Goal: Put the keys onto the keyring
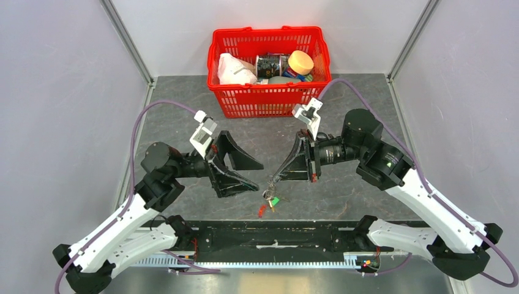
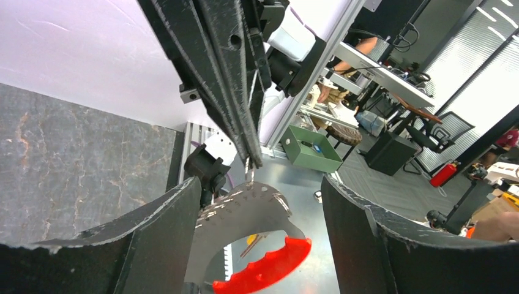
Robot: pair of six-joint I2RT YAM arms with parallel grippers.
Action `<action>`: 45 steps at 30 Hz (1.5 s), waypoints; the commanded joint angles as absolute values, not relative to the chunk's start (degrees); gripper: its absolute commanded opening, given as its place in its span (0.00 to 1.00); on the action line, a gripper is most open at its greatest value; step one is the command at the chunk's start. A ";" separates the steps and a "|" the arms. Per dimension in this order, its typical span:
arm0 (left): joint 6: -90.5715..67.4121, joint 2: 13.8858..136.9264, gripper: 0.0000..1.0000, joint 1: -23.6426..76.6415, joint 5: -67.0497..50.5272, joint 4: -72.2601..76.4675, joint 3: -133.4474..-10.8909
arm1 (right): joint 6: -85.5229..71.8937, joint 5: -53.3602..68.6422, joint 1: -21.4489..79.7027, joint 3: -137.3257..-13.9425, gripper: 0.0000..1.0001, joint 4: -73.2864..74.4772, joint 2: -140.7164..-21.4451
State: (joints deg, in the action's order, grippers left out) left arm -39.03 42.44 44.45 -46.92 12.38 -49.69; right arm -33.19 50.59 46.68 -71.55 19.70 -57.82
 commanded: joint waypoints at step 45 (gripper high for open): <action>-46.85 45.07 0.28 44.74 -51.51 20.21 -49.48 | -35.18 56.40 47.39 -76.84 0.00 9.70 -62.41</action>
State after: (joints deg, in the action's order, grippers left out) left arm -45.19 45.04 44.49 -51.05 18.17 -49.30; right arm -34.50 55.46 46.94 -74.43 13.67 -62.72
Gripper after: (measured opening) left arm 0.303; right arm 0.006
